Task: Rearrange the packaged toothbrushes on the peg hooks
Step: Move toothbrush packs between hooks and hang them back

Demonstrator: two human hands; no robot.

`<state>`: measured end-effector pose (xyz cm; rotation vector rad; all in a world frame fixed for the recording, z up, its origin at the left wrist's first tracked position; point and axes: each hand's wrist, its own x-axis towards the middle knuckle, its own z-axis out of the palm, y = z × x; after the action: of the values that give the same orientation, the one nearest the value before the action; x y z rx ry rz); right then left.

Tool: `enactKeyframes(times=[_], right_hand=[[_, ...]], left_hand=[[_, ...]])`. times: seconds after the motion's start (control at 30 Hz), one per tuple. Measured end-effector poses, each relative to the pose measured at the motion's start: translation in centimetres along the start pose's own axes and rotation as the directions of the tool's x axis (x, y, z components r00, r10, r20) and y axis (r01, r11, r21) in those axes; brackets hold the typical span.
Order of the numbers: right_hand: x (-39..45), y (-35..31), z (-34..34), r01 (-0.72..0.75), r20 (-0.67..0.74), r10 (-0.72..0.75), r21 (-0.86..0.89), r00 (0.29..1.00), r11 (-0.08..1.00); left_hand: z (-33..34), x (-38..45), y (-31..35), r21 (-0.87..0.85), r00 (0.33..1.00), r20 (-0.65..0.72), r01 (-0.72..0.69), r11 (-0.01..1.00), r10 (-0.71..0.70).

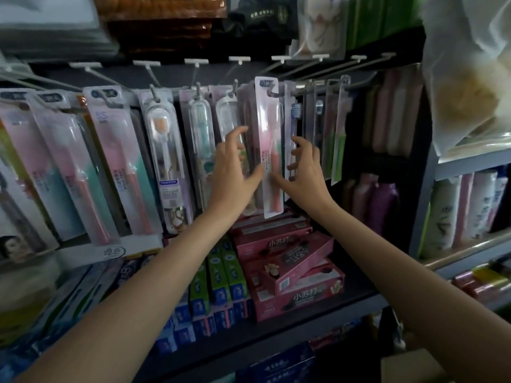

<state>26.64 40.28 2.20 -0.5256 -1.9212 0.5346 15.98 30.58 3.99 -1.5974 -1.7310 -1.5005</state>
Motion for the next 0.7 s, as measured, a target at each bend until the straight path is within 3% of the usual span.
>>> enactKeyframes(times=[0.17, 0.3, 0.4, 0.7], right_hand=[[1.1, 1.3, -2.1, 0.019, -0.016, -0.019, 0.004, 1.0, 1.0], [2.4, 3.5, -4.1, -0.066, -0.138, 0.088, 0.155, 0.986, 0.986], [3.3, 5.7, -4.8, -0.147, -0.231, 0.177, 0.138, 0.957, 0.979], [5.8, 8.2, -2.6, -0.224, -0.113, 0.249, 0.195, 0.962, 0.955]], left_hand=[[1.9, 0.6, 0.6, -0.071, 0.999, -0.003, 0.043, 0.997, -0.043], [2.9, 1.1, 1.0, -0.084, 0.995, -0.062, 0.075, 0.994, -0.081], [3.8, 0.6, 1.4, -0.092, 0.988, -0.099, 0.107, 0.99, -0.116], [3.7, 0.3, 0.2, 0.181, 0.99, -0.134, 0.063, 0.981, -0.039]])
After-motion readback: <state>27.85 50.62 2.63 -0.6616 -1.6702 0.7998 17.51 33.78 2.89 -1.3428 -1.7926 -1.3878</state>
